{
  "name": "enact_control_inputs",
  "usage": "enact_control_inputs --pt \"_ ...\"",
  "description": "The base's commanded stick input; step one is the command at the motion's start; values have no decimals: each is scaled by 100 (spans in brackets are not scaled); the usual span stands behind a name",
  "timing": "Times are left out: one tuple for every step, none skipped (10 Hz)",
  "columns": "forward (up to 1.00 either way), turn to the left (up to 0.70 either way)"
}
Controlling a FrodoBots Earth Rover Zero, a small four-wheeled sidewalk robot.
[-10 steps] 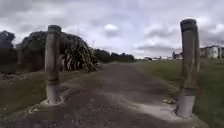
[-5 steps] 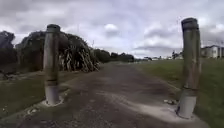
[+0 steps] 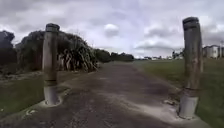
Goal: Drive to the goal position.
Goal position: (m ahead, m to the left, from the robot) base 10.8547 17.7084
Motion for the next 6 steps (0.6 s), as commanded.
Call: enact_control_inputs --pt "9 0" --pt "9 0" --pt "9 0" --pt "9 0" --pt "9 0" --pt "9 0"
